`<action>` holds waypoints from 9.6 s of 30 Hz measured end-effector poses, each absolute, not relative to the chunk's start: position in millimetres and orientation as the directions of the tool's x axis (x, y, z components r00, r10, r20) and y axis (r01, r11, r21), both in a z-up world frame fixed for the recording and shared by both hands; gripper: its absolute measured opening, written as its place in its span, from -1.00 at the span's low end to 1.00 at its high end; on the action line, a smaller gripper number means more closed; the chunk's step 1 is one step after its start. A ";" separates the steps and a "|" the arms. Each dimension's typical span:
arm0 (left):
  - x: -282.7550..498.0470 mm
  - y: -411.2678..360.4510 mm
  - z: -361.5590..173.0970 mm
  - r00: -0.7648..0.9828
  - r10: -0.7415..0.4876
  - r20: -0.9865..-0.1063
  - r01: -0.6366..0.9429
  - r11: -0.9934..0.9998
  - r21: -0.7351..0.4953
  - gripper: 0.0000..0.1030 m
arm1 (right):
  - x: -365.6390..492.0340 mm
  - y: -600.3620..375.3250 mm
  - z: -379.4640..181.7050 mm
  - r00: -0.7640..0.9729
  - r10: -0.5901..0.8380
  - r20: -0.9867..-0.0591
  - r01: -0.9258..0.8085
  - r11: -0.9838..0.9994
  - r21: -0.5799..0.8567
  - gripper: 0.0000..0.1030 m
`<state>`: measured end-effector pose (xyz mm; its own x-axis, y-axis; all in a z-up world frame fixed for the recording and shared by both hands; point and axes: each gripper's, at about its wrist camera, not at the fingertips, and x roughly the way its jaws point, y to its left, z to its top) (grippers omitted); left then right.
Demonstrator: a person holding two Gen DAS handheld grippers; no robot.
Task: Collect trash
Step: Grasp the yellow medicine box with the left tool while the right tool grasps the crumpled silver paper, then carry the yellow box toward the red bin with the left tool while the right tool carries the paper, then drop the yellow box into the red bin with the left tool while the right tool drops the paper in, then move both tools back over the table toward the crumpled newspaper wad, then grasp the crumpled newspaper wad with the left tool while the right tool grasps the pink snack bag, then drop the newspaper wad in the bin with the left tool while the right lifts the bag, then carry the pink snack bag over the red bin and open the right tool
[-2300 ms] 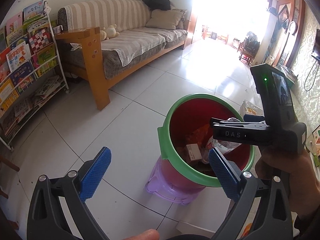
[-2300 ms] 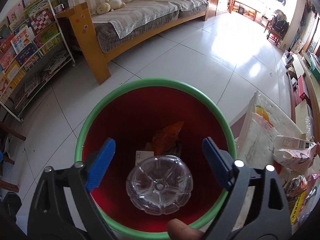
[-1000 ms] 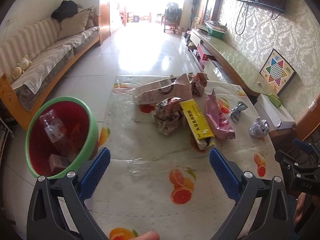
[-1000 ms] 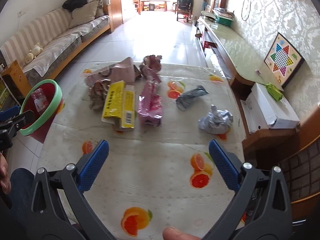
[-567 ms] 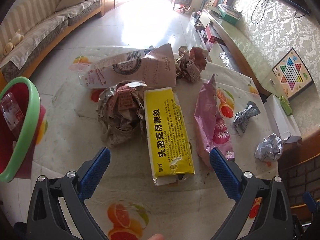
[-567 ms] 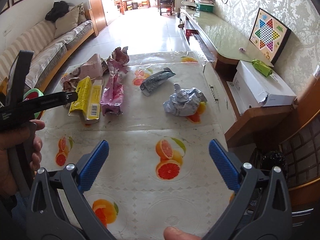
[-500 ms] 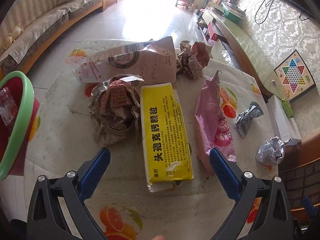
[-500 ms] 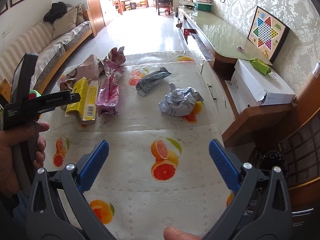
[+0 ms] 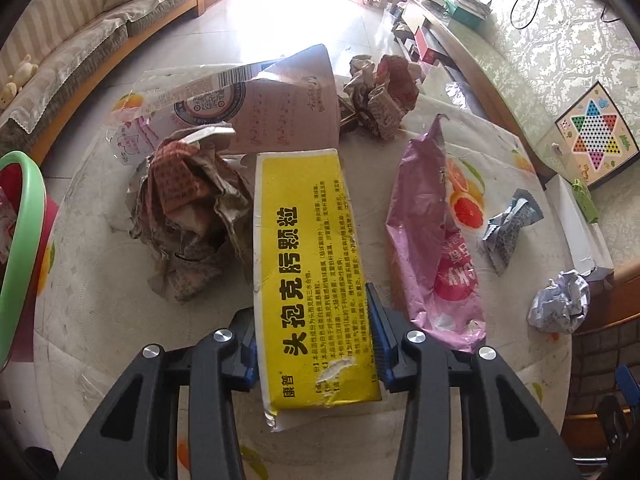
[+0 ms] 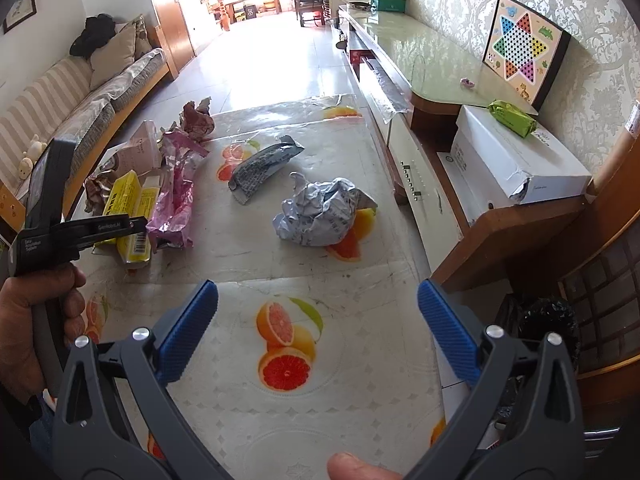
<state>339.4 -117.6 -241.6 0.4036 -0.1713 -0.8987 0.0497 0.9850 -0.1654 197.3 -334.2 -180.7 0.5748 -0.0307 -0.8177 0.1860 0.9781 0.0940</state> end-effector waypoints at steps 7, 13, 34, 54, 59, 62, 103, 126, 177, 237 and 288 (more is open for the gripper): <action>311.2 -112.2 -215.4 0.440 -0.205 -0.874 0.128 0.978 -0.165 -0.35 | 257.5 -346.8 -207.8 0.533 0.006 -0.846 0.199 0.971 0.132 0.91; 289.0 -108.8 -199.2 0.460 -0.234 -0.857 0.194 0.968 -0.160 -0.40 | 293.1 -347.2 -233.3 0.497 0.013 -0.868 0.232 0.961 0.148 0.89; 248.4 -60.8 -185.8 0.469 -0.330 -0.819 0.272 0.936 -0.221 -0.54 | 262.9 -306.7 -215.7 0.546 -0.005 -0.838 0.141 0.986 0.086 -0.08; 178.8 -33.2 -129.6 0.601 -0.424 -0.678 0.434 0.885 -0.168 -0.55 | 233.6 -270.9 -184.9 0.604 0.043 -0.796 0.053 0.994 0.094 -0.08; 194.2 1.9 -111.6 0.669 -0.357 -0.652 0.346 0.926 -0.151 -0.55 | 233.0 -241.6 -150.2 0.643 0.072 -0.763 -0.009 0.996 0.087 -0.08; 205.7 34.0 -104.5 0.706 -0.288 -0.647 0.268 0.954 -0.132 -0.54 | 233.8 -217.0 -132.0 0.657 0.101 -0.747 -0.057 0.995 0.083 -0.08; 224.7 299.4 -132.2 0.702 0.120 -0.702 -0.274 0.956 -0.110 0.68 | 290.5 112.6 -100.8 0.542 0.425 -0.725 -0.530 0.843 0.098 -0.08; 197.1 335.7 -135.6 0.696 0.140 -0.705 -0.311 0.943 -0.119 0.80 | 316.9 191.5 -181.5 0.465 0.331 -0.821 -0.502 0.862 0.063 0.91; 311.6 -41.9 -217.7 0.507 -0.072 -0.859 0.088 0.996 -0.031 0.82 | 205.9 -267.0 -163.9 0.581 -0.013 -0.814 0.091 0.995 0.050 0.92; 250.0 46.0 -158.9 0.604 -0.105 -0.790 0.097 0.994 -0.058 -0.18 | 339.7 -162.1 -219.9 0.498 0.017 -0.867 -0.061 0.998 -0.015 -0.71; 252.3 292.1 -150.2 0.670 0.069 -0.739 -0.195 0.977 -0.086 0.80 | 310.1 126.7 -148.1 0.485 0.354 -0.800 -0.508 0.858 0.072 -0.72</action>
